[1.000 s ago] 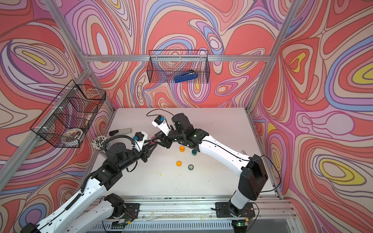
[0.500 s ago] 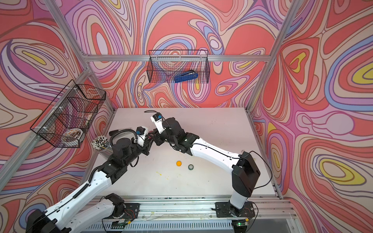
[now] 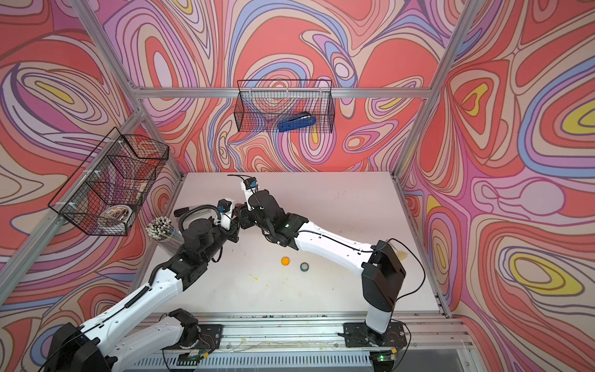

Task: Close the paint jar lid
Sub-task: Screw the lid onto the paint jar.

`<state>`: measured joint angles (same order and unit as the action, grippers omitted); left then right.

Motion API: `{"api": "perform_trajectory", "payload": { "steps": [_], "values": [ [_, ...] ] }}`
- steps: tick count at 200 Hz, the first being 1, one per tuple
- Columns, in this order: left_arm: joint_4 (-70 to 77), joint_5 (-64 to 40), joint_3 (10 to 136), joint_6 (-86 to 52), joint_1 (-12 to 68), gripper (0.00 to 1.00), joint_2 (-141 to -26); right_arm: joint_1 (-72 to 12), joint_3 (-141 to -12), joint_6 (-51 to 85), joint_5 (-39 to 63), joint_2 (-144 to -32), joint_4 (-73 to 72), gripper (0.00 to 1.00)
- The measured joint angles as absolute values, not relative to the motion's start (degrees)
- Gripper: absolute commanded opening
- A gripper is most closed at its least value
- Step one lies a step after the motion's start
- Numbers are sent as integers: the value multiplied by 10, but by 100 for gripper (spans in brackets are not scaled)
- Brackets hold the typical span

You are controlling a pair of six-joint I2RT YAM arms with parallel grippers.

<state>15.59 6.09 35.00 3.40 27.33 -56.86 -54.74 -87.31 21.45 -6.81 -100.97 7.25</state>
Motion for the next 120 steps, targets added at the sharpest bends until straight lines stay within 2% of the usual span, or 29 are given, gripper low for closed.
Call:
{"api": "perform_trajectory", "payload": {
  "steps": [28, 55, 91, 120],
  "values": [
    [163, 74, 341, 32, 272, 26, -566, -556, -863, 218, -66, -995, 81, 67],
    [162, 74, 338, 32, 275, 26, -555, -568, -845, 215, -66, -970, 84, 72],
    [143, 65, 331, 30, 276, 26, -511, -569, -811, 190, -69, -922, 108, 72],
    [116, 39, 330, 21, 276, 26, -449, -538, -772, 161, -36, -899, 143, 70]
  ]
}}
